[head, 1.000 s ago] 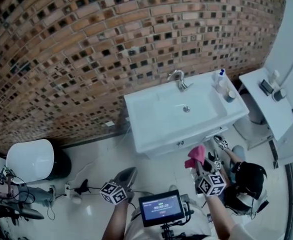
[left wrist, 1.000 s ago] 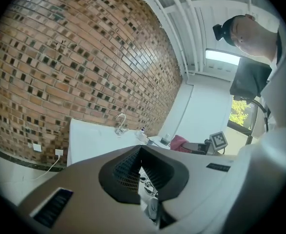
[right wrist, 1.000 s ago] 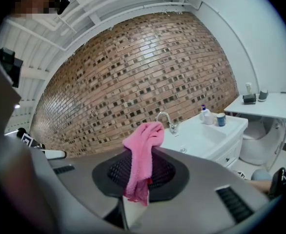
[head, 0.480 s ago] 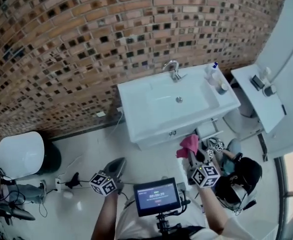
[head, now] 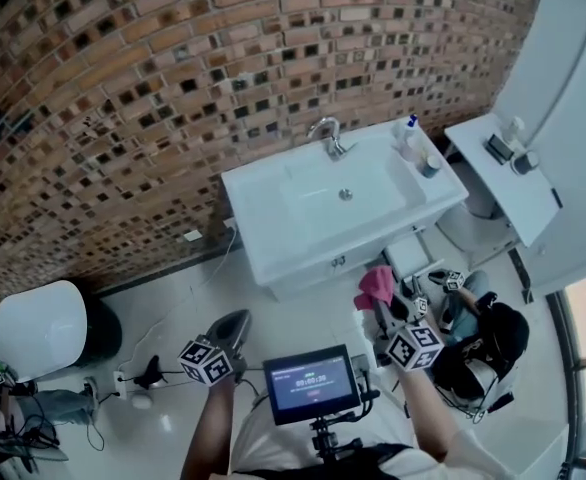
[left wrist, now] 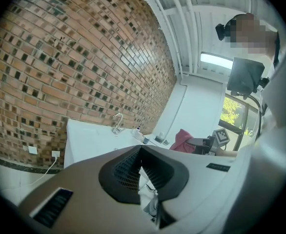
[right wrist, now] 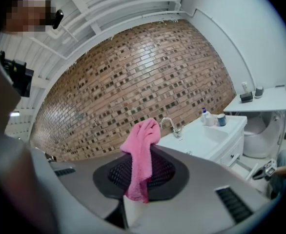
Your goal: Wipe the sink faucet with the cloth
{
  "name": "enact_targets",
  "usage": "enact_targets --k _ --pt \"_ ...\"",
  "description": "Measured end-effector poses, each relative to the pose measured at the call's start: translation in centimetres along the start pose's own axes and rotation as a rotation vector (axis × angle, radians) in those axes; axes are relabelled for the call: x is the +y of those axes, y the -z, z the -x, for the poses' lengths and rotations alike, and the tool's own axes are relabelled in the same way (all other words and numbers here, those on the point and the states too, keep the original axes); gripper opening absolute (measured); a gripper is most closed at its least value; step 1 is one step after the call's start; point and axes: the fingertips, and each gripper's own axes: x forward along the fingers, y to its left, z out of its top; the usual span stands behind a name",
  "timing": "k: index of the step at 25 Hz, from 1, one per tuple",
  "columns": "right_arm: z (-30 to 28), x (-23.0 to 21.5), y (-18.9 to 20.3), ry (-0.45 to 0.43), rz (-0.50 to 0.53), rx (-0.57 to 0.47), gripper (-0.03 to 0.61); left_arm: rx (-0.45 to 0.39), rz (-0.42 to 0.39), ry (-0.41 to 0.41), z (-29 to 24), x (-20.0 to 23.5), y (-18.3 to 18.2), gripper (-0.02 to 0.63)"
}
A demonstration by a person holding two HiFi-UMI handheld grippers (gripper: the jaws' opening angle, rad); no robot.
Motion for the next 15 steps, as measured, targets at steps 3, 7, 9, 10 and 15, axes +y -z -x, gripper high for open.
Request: enact_targets --k 3,7,9,10,15 --pt "0.5 -0.4 -0.3 0.004 -0.033 -0.018 0.066 0.014 -0.006 0.013 -0.5 -0.1 -0.2 -0.006" --pt "0.9 -0.9 -0.2 0.026 -0.043 -0.025 0.066 0.031 -0.018 0.025 -1.0 0.0 -0.4 -0.006" --pt "1.0 -1.0 -0.2 0.025 -0.049 -0.03 0.067 0.034 -0.022 0.029 -1.2 0.0 -0.5 -0.006" --pt "1.0 -1.0 -0.2 0.024 -0.052 -0.032 0.067 0.035 -0.023 0.031 -1.3 0.0 -0.6 -0.006" --pt "1.3 -1.2 0.3 0.017 -0.083 -0.05 0.067 0.047 -0.029 0.037 -1.8 -0.3 0.0 -0.006"
